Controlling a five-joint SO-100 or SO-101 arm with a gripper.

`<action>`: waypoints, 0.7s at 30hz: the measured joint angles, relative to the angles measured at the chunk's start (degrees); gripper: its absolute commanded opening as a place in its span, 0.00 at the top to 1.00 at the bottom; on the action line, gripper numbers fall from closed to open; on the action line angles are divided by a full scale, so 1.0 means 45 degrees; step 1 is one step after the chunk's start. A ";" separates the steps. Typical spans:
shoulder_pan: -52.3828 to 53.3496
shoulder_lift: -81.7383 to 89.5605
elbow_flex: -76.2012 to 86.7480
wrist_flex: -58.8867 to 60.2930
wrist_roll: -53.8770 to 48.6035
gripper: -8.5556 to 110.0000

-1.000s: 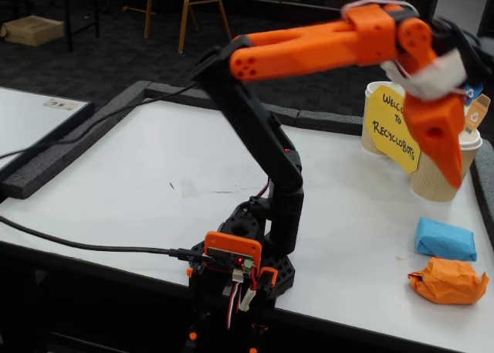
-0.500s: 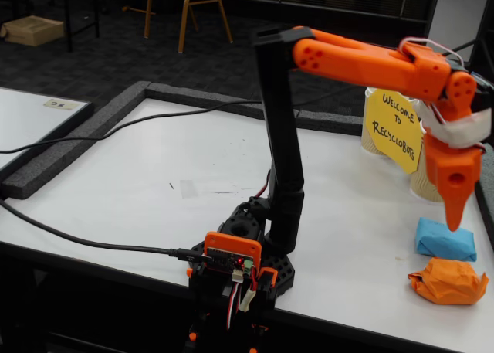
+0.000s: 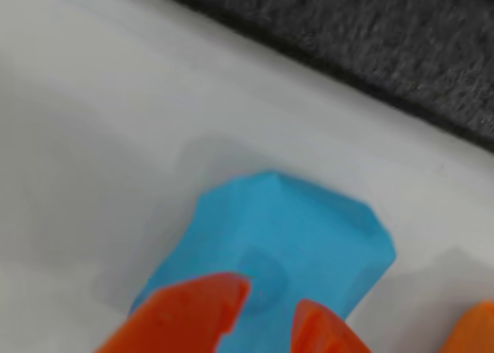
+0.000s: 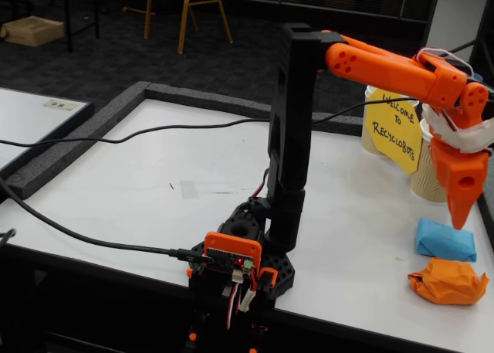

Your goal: Sort rubbish by color.

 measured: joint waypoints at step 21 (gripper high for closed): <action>0.1523 -0.1230 0.0000 0.0898 0.0000 0.74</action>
